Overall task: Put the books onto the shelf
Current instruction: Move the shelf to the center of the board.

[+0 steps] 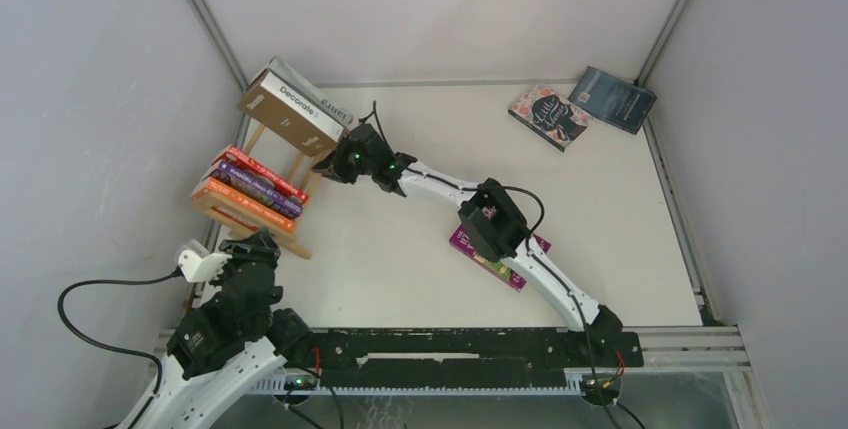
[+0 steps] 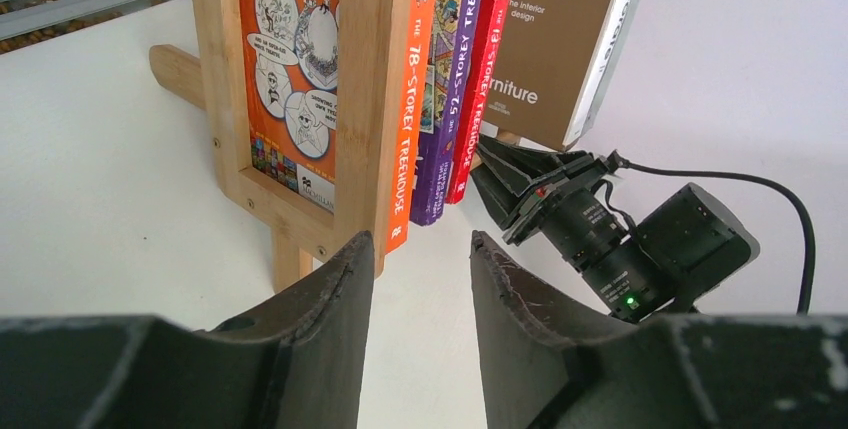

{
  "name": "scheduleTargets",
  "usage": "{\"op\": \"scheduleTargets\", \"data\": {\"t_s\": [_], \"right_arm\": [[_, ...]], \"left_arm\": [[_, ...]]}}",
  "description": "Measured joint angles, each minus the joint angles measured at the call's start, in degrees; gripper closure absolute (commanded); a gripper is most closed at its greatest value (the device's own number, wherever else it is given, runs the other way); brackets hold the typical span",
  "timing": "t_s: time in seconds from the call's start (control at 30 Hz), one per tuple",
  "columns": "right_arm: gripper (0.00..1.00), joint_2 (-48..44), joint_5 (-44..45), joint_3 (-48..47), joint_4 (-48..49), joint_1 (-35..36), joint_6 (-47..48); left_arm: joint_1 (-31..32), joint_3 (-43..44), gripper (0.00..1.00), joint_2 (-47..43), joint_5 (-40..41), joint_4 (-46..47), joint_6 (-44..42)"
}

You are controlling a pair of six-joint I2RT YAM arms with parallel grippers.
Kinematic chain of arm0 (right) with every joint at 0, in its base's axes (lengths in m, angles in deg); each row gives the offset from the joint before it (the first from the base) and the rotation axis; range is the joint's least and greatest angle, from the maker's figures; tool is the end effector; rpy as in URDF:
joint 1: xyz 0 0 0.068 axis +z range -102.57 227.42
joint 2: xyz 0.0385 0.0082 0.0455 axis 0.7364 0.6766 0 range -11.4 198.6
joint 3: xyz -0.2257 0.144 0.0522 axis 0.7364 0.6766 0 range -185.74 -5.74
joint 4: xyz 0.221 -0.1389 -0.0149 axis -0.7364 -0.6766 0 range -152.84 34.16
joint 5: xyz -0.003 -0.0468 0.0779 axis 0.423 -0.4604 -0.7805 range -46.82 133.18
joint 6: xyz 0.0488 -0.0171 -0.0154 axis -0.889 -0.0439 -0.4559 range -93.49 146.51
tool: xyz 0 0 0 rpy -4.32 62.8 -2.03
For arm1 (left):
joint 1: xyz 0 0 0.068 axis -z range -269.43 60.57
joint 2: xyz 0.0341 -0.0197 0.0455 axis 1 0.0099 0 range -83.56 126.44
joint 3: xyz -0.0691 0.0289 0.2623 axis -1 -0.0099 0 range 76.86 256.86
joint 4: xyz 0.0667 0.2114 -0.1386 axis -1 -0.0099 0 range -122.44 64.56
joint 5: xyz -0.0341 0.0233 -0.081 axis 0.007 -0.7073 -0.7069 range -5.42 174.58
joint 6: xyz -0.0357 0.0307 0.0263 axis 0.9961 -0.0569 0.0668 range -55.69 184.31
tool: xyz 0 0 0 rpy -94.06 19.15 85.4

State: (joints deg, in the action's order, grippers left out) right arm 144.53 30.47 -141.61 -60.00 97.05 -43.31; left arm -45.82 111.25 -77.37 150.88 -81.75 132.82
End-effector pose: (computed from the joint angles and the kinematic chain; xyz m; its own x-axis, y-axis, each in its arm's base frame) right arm 0.3898 0.4705 0.1488 -0.9113 0.3417 -0.2298 -0.0517 0.4587 0.8871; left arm 0.0392 0.0077 0.2690 0.1612 -0.6701 -0.7245 -0.4301 0.6130 -0.6627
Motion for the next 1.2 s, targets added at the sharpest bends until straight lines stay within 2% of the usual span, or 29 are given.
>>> {"op": "scheduleTargets", "data": {"t_s": [0.33,0.9,1.2], "right_arm": [[1.0,-8.1,5.6,17.0,10.8,0.2,-3.3],[1.0,-20.5,14.2,39.3,19.7,-3.1,-6.1],[1.0,-25.4,19.1,48.0,23.1,-5.9,-6.5]], "left_arm": [[0.0,0.0,0.55,0.1,0.0,0.0,0.0],[0.0,-1.0,0.55,3.5,-0.7,1.2,0.0],[0.0,-1.5,0.55,5.3,-1.2,3.6,-1.0]]}}
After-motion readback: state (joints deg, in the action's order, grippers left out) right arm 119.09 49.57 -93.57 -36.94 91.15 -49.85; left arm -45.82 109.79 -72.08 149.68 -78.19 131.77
